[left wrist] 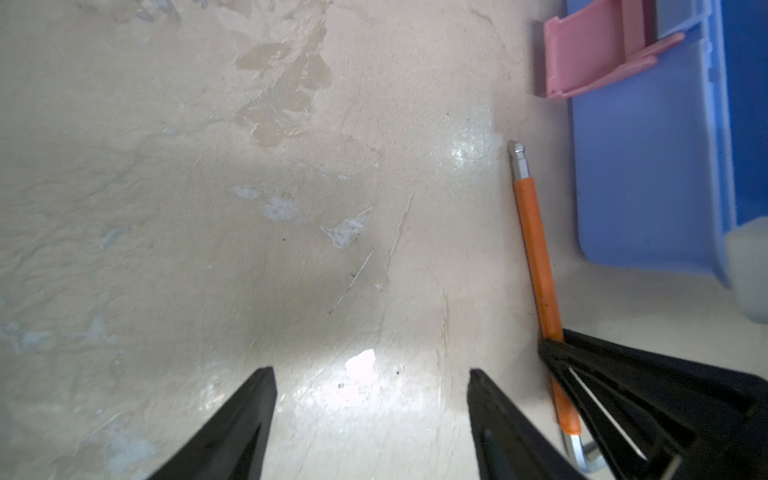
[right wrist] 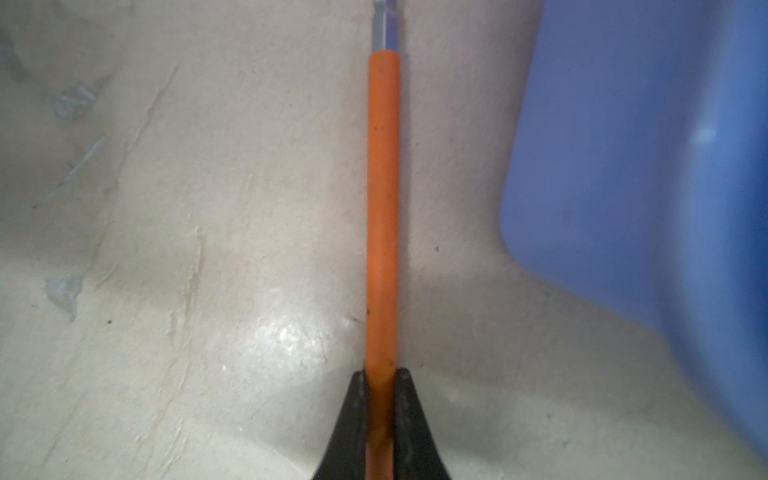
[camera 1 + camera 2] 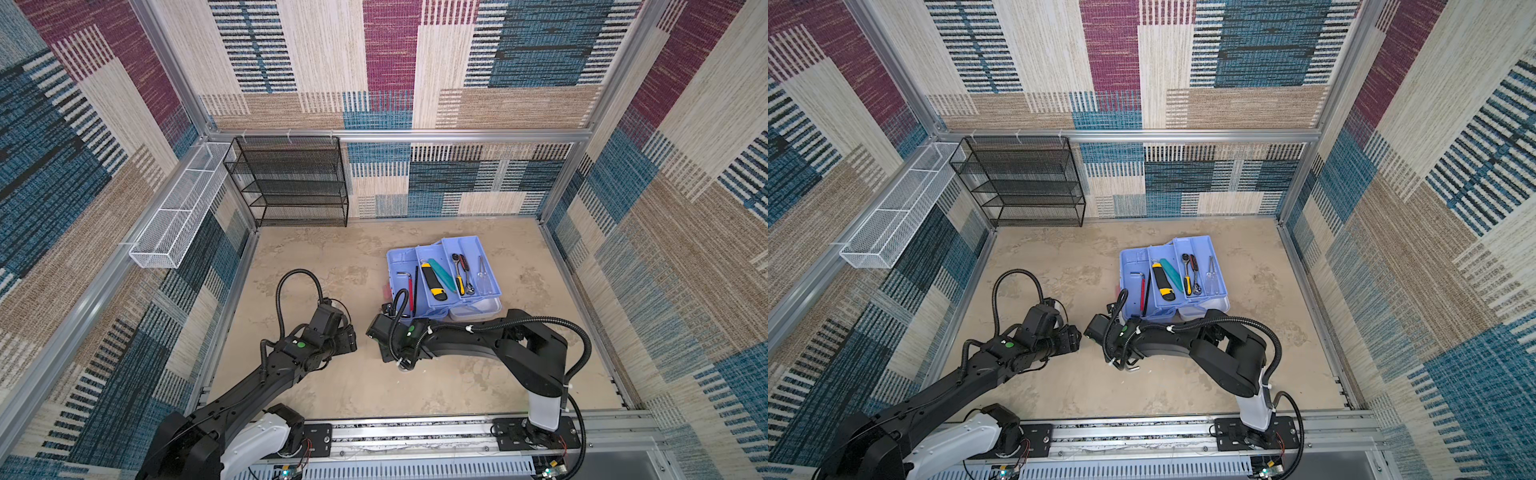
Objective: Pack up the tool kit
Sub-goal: 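Close the right gripper on the orange hex key and lift it, then lower the orange key into the tray's large compartment and open the right gripper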
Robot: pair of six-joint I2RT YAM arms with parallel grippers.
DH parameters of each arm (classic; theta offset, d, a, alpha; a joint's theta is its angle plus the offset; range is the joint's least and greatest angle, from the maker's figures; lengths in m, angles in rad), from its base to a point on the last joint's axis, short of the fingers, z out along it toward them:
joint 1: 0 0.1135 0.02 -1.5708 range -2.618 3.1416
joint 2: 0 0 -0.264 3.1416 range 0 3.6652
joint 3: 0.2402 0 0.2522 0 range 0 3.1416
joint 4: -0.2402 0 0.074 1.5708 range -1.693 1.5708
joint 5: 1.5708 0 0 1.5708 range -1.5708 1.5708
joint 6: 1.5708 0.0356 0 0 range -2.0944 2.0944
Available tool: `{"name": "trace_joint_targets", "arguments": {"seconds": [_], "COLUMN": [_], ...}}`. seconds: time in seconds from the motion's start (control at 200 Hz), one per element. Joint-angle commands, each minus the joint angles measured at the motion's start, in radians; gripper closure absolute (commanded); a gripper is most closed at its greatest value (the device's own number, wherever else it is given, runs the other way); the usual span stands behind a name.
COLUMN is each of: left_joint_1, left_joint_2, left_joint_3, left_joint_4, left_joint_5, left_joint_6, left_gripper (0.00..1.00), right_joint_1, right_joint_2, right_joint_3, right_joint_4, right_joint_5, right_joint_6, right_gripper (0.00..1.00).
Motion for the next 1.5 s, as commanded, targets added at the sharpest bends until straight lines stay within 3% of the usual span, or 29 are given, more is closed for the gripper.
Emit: {"name": "trace_joint_targets", "arguments": {"seconds": [0.0,0.306,0.686,0.987,1.498], "left_joint_1": [0.004,0.019,0.053,0.063,0.064], "left_joint_2": [0.002,0.078,0.259,0.416,0.454], "left_joint_3": [0.01,0.068,0.195,0.326,0.332], "left_joint_4": [-0.018,-0.027,-0.009,-0.009,0.031], "left_joint_5": [-0.026,-0.043,-0.015,0.035,0.079], "left_joint_6": [0.014,0.003,0.022,0.031,0.008], "left_gripper": [0.24,0.23,0.23,0.25,0.27], "right_joint_1": [-0.018,-0.109,-0.308,-0.43,-0.45], "right_joint_2": [-0.016,-0.131,-0.187,-0.085,0.055], "right_joint_3": [-0.011,0.029,0.159,0.253,0.268], "right_joint_4": [-0.022,0.116,0.077,0.059,0.072], "right_joint_5": [-0.034,-0.194,-0.261,-0.265,-0.323], "right_joint_6": [-0.022,-0.134,-0.216,-0.27,-0.256], "right_gripper": [0.96,0.98,0.98,0.98,0.96]}}
